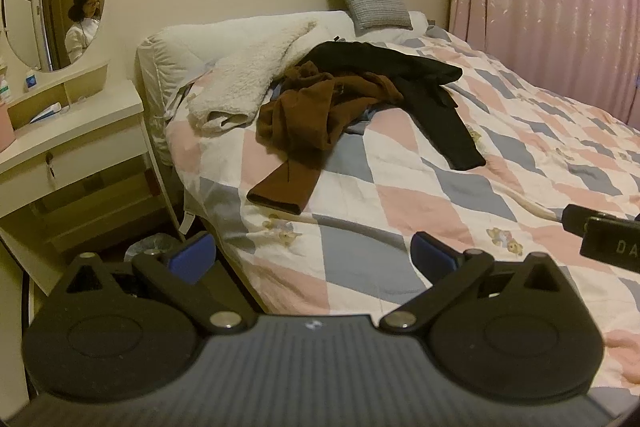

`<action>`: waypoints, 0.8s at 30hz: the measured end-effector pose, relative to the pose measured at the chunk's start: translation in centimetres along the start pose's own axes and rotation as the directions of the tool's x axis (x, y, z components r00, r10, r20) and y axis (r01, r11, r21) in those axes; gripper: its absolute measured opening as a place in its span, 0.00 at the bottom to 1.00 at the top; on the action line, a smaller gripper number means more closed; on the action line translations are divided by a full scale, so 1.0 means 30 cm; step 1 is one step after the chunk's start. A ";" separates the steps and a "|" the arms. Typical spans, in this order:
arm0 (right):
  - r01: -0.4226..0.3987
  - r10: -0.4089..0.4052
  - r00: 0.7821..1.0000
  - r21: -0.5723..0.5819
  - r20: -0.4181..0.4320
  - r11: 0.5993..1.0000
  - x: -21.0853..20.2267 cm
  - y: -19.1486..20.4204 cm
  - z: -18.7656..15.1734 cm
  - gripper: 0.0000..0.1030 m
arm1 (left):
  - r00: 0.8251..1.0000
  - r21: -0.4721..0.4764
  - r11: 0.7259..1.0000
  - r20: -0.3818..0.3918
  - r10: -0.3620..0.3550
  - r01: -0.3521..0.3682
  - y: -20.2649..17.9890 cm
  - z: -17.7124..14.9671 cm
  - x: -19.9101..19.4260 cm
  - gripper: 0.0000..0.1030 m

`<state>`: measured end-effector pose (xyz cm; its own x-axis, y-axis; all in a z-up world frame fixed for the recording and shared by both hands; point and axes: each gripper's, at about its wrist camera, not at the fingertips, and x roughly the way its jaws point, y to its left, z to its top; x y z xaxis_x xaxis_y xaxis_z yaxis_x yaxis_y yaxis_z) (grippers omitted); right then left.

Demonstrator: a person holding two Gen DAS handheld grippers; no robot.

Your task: Fold clothes

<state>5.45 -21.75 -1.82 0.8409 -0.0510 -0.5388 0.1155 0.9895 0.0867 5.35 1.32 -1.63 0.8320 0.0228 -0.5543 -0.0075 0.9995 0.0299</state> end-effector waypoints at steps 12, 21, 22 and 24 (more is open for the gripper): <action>0.005 -0.005 1.000 0.003 -0.004 1.000 0.056 0.013 0.028 1.00 | 0.999 0.038 0.998 -0.025 -0.047 0.048 -0.015 0.030 0.072 1.00; 0.002 -0.002 1.000 -0.009 -0.019 1.000 0.137 0.022 0.053 1.00 | 0.994 0.059 0.993 -0.050 -0.095 0.098 -0.037 0.051 0.165 1.00; 0.002 -0.003 1.000 -0.009 -0.020 1.000 0.148 0.023 0.056 1.00 | 0.993 0.056 0.993 -0.056 -0.105 0.108 -0.040 0.054 0.182 1.00; 0.001 -0.001 1.000 -0.010 -0.025 1.000 0.178 0.022 0.060 1.00 | 0.990 0.047 0.991 -0.069 -0.121 0.124 -0.044 0.057 0.217 1.00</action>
